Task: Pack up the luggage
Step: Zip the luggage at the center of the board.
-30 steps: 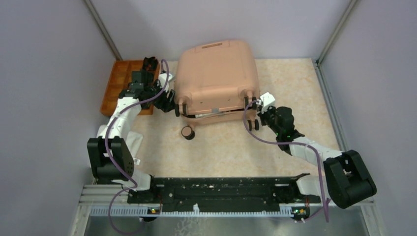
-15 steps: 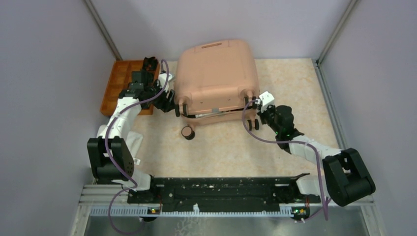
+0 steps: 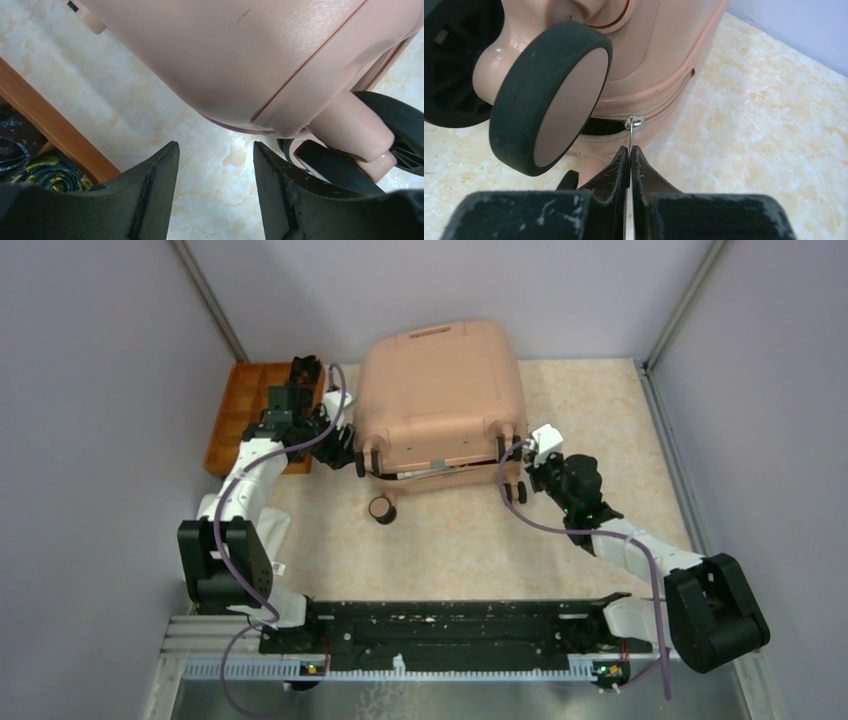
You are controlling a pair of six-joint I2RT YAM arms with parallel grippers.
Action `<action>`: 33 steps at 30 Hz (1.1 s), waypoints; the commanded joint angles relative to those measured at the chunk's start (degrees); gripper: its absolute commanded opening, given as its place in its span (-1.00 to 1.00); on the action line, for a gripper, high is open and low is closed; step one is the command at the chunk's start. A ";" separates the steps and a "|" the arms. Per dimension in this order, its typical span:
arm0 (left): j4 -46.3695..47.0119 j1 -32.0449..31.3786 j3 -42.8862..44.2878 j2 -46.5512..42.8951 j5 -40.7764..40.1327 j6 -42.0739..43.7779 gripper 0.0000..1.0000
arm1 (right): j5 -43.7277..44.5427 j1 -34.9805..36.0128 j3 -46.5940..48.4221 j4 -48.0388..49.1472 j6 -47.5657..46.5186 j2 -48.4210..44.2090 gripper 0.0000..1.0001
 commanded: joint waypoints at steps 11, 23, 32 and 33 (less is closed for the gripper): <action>2.36 -3.62 1.83 4.01 4.64 1.81 0.21 | 1.42 10.26 -1.83 5.17 4.83 -3.27 -1.00; 1.32 -8.28 3.80 5.31 4.68 4.01 -0.02 | 7.31 15.99 -4.60 6.81 7.17 -5.23 -1.00; -0.08 -11.83 6.56 5.85 3.52 6.50 -0.22 | 12.92 23.67 -4.11 15.79 7.57 0.84 -1.00; -0.14 -12.20 6.62 5.87 3.52 6.66 -0.23 | 13.81 24.83 -3.80 16.84 7.45 2.01 -1.00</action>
